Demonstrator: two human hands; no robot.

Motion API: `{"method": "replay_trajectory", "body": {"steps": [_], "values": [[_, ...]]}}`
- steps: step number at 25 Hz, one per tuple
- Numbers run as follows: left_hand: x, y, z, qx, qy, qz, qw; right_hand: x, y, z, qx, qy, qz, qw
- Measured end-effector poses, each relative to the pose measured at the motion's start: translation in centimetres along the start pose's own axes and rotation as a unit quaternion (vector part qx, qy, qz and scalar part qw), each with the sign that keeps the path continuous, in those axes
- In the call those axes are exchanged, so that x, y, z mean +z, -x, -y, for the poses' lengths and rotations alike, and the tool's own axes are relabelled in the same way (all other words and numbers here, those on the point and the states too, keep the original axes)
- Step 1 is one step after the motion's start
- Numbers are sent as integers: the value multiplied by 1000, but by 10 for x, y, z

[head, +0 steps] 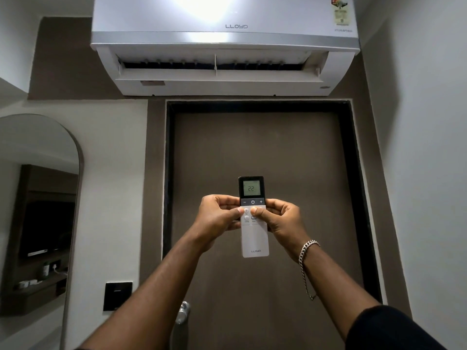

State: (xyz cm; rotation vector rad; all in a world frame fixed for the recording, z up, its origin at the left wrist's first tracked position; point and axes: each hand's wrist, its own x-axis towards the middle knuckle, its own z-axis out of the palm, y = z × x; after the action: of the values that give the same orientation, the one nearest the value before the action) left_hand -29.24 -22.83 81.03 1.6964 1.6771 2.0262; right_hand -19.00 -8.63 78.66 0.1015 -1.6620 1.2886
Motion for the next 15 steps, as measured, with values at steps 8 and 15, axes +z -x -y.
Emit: {"method": "replay_trajectory", "body": {"steps": [8, 15], "values": [[-1, 1, -3, 2, 11, 3, 1000, 1, 1, 2, 2, 6, -5, 1000], [-1, 0, -2, -3, 15, 10, 1000, 0, 2, 2, 2, 9, 1, 1000]]}}
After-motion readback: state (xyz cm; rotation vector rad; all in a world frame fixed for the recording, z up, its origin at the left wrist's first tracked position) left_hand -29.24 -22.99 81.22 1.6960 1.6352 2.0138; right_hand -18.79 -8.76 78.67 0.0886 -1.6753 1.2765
